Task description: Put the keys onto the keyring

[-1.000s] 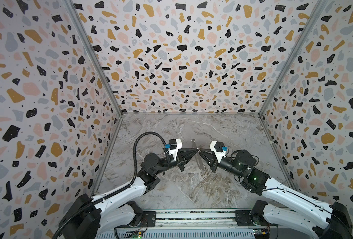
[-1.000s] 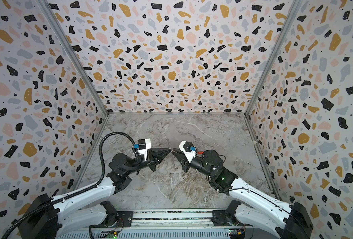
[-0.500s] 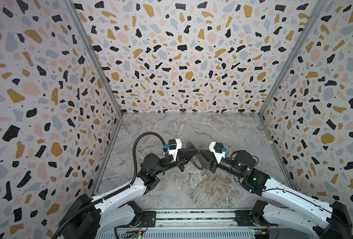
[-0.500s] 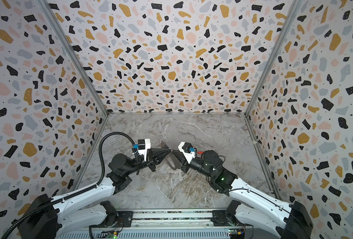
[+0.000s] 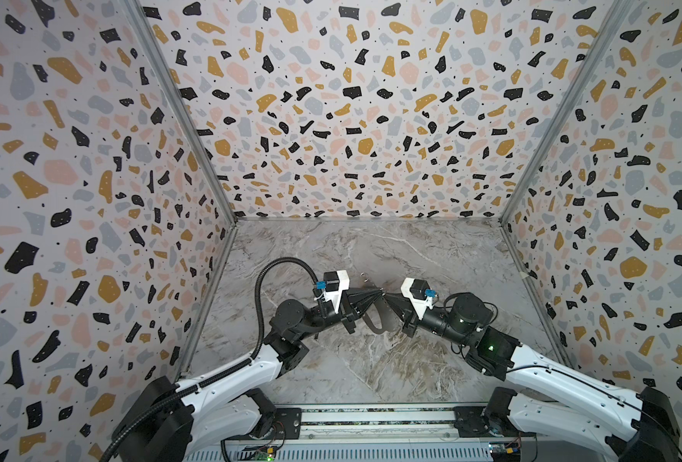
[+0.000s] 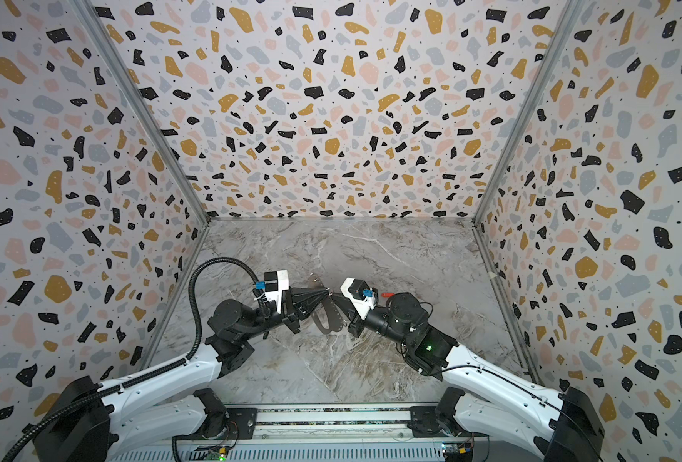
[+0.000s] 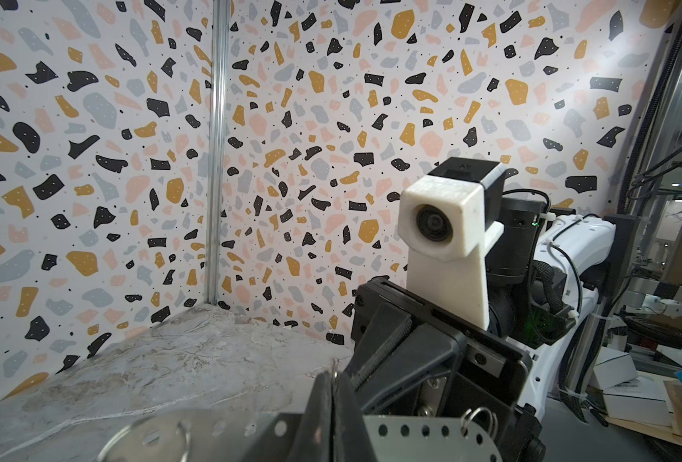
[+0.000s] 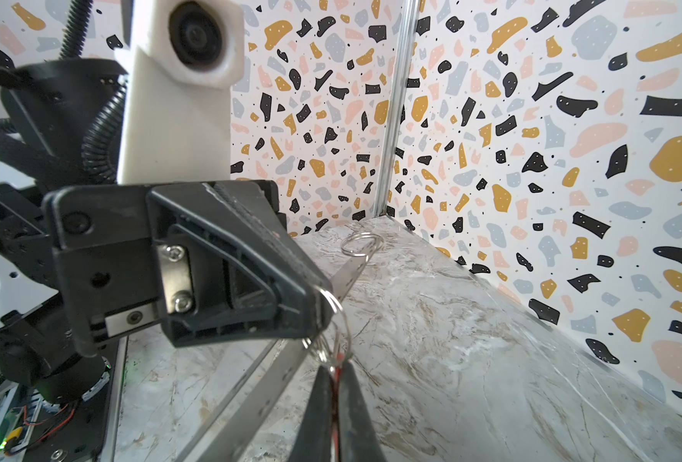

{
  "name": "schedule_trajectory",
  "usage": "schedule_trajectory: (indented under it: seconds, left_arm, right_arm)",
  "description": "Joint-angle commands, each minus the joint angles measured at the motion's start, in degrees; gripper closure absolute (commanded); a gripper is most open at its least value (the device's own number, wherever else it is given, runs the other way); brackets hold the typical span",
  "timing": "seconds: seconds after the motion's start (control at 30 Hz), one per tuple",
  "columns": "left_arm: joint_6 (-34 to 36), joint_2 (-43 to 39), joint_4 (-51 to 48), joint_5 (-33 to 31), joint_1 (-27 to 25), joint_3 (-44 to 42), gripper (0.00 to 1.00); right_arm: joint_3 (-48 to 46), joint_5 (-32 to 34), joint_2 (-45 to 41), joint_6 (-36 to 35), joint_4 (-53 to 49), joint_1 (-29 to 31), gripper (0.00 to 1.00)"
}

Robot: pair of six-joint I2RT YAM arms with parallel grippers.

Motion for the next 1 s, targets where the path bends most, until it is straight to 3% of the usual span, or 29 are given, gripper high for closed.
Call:
schedule_trajectory:
  seconds: [0.0,0.97]
  left_arm:
    - [0.0,-0.5,3.5,-1.2,-0.2,-0.3,1.0]
    - [0.5,-0.9,2.2,-1.4,-0.5,-0.9,1.0]
  right_arm:
    - [3.0,-2.5,-1.1,-1.8,0.5,1.8,1.0]
    - [4.7,2.9,-2.2,-2.8,-0.7,3.7,1.0]
